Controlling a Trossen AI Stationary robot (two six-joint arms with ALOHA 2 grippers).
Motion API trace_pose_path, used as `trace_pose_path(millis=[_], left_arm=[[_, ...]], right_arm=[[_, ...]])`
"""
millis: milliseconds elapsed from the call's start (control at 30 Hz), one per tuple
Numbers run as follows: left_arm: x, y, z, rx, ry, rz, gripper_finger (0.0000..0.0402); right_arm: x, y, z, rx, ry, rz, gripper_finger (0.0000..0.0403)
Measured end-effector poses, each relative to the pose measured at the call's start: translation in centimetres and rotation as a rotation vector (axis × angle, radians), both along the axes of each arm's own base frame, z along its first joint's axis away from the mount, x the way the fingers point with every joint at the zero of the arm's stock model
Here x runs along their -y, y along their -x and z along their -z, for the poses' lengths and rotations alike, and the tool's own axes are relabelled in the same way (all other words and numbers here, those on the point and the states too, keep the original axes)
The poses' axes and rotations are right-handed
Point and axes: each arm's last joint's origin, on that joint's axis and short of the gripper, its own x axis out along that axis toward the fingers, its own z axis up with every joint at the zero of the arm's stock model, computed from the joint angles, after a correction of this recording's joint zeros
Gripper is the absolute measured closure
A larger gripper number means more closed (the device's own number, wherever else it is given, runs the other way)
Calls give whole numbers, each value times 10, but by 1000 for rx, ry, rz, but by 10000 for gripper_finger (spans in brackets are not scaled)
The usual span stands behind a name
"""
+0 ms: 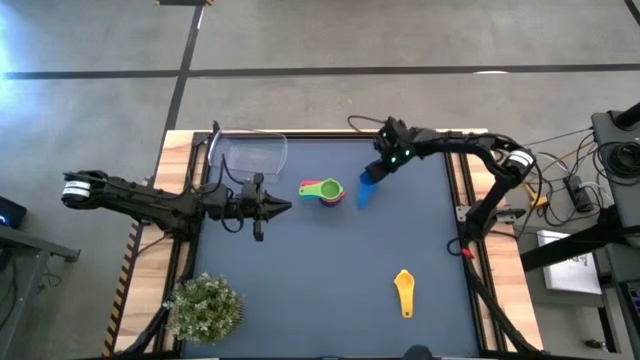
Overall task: Nest measuring cups in basket
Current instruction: Stack the blue measuring cup on top of the green measuring cup
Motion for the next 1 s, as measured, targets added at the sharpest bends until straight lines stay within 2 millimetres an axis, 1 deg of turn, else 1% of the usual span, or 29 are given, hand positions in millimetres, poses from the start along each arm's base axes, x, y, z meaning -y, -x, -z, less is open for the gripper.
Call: trace_pose_path(millis=[133, 267, 367, 533, 700, 800, 1000], left_arm=[[0, 0, 0, -1, 0, 0, 402], [0, 0, 0, -2, 0, 0, 402], [0, 0, 0, -1, 3, -1, 402], [0, 0, 1, -7, 3, -1, 402], [0, 0, 1, -7, 3, -1, 402], [0, 0, 1, -10, 3, -2, 402], [0, 0, 2, -18, 3, -5, 402]], right_arm=[[-23, -13, 11, 32, -31, -27, 393], [-43, -24, 12, 38, -59, -102, 383], [-53, -30, 11, 21, -53, -166, 371], [-60, -34, 6, -13, -21, -254, 346], [-63, -38, -4, -41, 48, -407, 314], [-65, -42, -10, -89, 98, -414, 298], [-72, -56, -25, -144, 268, -524, 275]])
